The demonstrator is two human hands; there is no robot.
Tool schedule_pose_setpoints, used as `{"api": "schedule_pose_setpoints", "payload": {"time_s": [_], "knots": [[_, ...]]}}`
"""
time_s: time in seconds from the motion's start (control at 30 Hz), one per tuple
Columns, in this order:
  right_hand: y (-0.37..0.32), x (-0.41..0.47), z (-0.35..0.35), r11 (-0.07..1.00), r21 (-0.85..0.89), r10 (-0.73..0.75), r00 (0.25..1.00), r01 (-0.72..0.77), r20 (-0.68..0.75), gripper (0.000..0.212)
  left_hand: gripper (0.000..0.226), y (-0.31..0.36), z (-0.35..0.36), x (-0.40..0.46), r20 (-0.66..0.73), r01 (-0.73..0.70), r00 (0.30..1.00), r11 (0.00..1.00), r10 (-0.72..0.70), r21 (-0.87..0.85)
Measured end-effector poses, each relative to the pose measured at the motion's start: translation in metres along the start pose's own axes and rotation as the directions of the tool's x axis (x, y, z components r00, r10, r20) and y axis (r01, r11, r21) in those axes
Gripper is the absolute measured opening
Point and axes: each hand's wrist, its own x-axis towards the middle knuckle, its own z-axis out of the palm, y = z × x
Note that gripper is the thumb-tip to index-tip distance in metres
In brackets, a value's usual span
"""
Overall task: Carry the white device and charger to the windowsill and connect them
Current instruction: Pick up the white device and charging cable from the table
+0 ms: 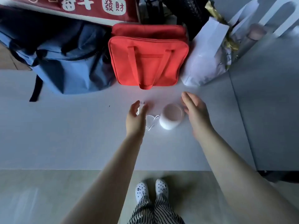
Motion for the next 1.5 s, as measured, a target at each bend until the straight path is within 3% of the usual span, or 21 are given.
{"api": "schedule_pose_setpoints", "payload": {"time_s": [0.17, 0.33, 0.5, 0.63, 0.87, 0.97, 1.03, 1.1, 1.2, 1.27, 1.4, 1.5], "knots": [[0.030, -0.002, 0.007, 0.998, 0.028, 0.050, 0.998, -0.051, 0.026, 0.054, 0.062, -0.028, 0.016, 0.011, -0.102, -0.109, 0.987, 0.981, 0.126, 0.158], [0.059, -0.010, 0.001, 0.999, 0.042, -0.015, 0.998, 0.012, 0.061, 0.076, 0.084, -0.056, 0.036, 0.020, -0.089, -0.235, 0.951, 0.880, 0.295, 0.413], [0.074, -0.011, 0.003, 0.990, -0.083, -0.108, 0.988, 0.117, 0.107, 0.110, 0.079, -0.075, 0.044, 0.026, -0.066, -0.298, 0.901, 0.724, 0.428, 0.622], [0.082, -0.006, 0.008, 0.967, -0.174, -0.177, 0.982, 0.185, 0.061, 0.105, 0.066, -0.077, 0.048, 0.030, -0.050, -0.315, 0.883, 0.667, 0.468, 0.675], [0.075, 0.001, 0.007, 0.969, -0.175, -0.172, 0.985, 0.171, 0.010, 0.073, 0.051, -0.064, 0.038, 0.029, -0.103, -0.387, 0.871, 0.801, 0.479, 0.457], [0.067, 0.003, 0.008, 0.977, -0.161, -0.143, 0.990, 0.141, 0.000, 0.070, 0.035, -0.049, 0.033, 0.030, -0.240, -0.282, 0.915, 0.938, 0.326, 0.200], [0.059, 0.005, 0.010, 0.983, -0.137, -0.122, 0.992, 0.120, -0.010, 0.070, 0.020, -0.036, 0.027, 0.030, -0.265, -0.172, 0.952, 0.983, 0.151, -0.058], [0.050, 0.008, 0.013, 0.987, -0.118, -0.112, 0.994, 0.110, -0.009, 0.073, 0.006, -0.023, 0.018, 0.028, -0.218, -0.075, 0.976, 0.959, 0.015, -0.273], [0.030, 0.008, 0.021, 0.993, -0.075, -0.086, 0.996, 0.087, 0.014, 0.076, 0.008, -0.007, 0.002, 0.021, -0.145, -0.015, 0.988, 0.915, -0.048, -0.403], [0.012, 0.004, 0.028, 0.997, -0.038, -0.063, 0.997, 0.064, 0.043, 0.073, 0.005, 0.005, -0.010, 0.014, -0.084, 0.019, 0.994, 0.893, -0.063, -0.449], [-0.024, -0.006, 0.048, 0.998, -0.005, -0.061, 0.991, 0.062, 0.123, 0.061, 0.031, 0.021, -0.036, 0.000, 0.014, 0.067, 0.997, 0.846, -0.070, -0.528], [-0.044, -0.016, 0.069, 0.998, -0.016, -0.062, 0.980, 0.066, 0.188, 0.057, 0.028, 0.034, -0.053, -0.011, -0.049, 0.104, 0.986, 0.816, -0.160, -0.568]]}}
